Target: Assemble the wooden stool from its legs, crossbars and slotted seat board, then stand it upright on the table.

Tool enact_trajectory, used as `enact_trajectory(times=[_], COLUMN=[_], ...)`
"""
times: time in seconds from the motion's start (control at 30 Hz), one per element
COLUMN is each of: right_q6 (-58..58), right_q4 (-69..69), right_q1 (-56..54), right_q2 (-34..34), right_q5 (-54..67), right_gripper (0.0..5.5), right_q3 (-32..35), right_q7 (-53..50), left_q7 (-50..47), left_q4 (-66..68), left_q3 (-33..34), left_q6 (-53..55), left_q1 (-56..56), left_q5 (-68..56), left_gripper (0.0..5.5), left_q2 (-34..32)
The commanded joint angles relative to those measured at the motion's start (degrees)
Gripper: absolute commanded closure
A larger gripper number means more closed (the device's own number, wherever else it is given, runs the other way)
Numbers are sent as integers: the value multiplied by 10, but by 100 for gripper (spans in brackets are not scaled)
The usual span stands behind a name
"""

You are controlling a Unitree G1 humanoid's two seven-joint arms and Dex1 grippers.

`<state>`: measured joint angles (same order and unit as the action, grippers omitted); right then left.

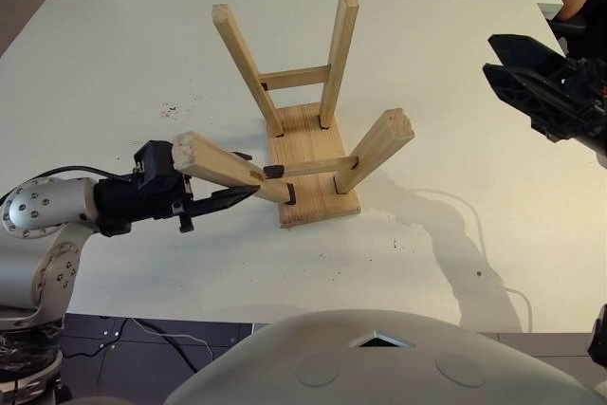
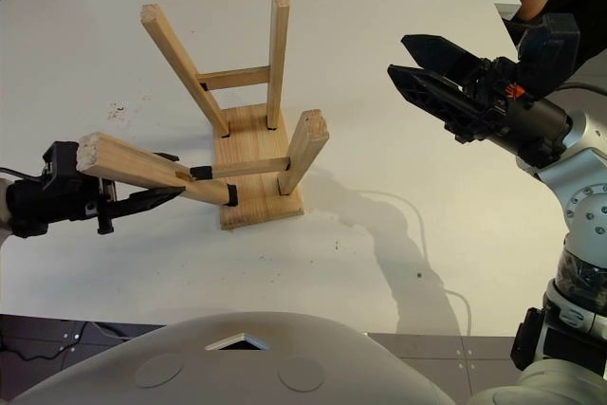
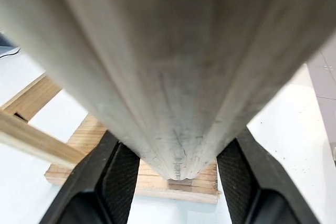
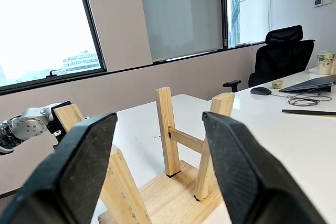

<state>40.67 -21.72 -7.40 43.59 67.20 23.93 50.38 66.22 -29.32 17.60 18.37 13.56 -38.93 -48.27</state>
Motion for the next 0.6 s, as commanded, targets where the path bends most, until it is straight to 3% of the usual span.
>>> enact_trajectory(times=[0.03,0.23,0.6], right_q6=[-6,-6,-13], right_q4=[-11,-21,-50], right_q1=[6,14,38], right_q2=[-5,-9,-17], right_q5=[-11,-15,-18], right_gripper=[251,251,251], right_q3=[-5,-4,-2], right_q7=[2,0,-10], left_q7=[7,22,-5], left_q4=[25,35,96], left_q3=[-29,-48,-90], left_q6=[-38,-51,-3], left_q1=[7,29,-29], left_q5=[65,82,86], left_gripper=[346,346,346], left_q2=[-9,-32,-59])
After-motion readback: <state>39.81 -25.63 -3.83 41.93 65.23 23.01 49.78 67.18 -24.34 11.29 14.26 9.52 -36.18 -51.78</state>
